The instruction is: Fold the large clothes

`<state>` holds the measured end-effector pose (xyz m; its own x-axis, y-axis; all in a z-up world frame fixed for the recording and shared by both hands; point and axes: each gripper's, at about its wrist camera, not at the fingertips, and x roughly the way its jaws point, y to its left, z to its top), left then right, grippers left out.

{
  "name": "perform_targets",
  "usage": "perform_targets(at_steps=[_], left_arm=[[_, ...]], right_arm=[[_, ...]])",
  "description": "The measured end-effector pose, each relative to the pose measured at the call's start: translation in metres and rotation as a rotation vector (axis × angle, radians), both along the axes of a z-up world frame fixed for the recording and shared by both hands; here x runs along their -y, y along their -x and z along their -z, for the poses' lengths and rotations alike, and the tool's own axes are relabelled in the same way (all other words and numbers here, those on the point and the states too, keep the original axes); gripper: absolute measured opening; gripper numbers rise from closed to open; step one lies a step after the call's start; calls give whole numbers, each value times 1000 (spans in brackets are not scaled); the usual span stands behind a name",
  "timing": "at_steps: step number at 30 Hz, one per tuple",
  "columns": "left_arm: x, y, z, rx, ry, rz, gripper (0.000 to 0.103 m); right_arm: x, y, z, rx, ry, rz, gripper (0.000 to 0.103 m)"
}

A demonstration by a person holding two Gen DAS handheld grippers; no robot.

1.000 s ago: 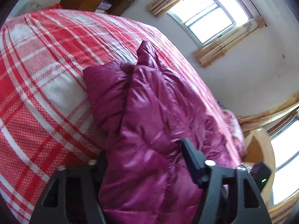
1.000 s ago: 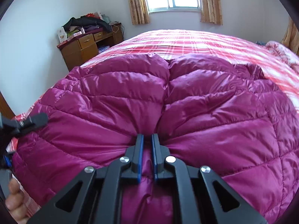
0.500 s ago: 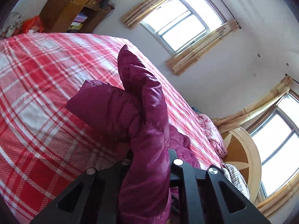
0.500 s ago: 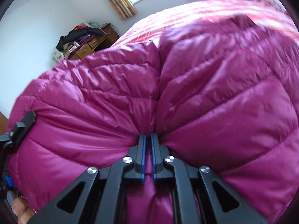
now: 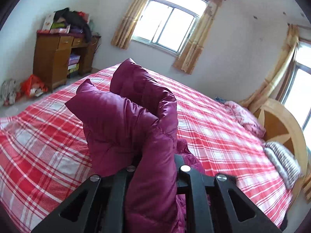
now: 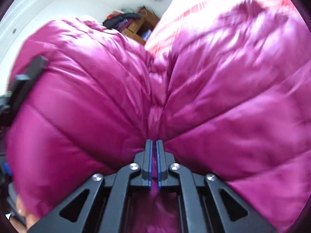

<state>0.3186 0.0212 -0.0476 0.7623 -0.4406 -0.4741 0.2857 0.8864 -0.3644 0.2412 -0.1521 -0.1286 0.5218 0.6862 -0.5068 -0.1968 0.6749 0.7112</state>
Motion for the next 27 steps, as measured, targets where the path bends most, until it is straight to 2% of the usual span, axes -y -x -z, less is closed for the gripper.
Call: perform_targets(at_steps=[4,8,9,13,20,23,26,27], left_arm=[[32,5,10,24,-88,60,13],[73,15,19,31,-196,130,13],[79,18,19,36,-230,142,13],[124,20,47,22,-402,183,13],[170,24,84,39,-581,227,13],[178,30,96,77,-641,234,13],[185,40,107,146,-712,230,13],[185,41,109,152,-721,228,13]], right_arm=[[61,21,-23,102,99,101,11],[119,34,-27,127,196,221,11],[132,36,-26,123,199,246,11],[162,43,-14,93,168,301,11],[179,51,-3,89,147,312,13],[200,60,-1,94,131,318,24],[208,45,-15,129,98,277,42],[209,39,-21,140,92,252,55]])
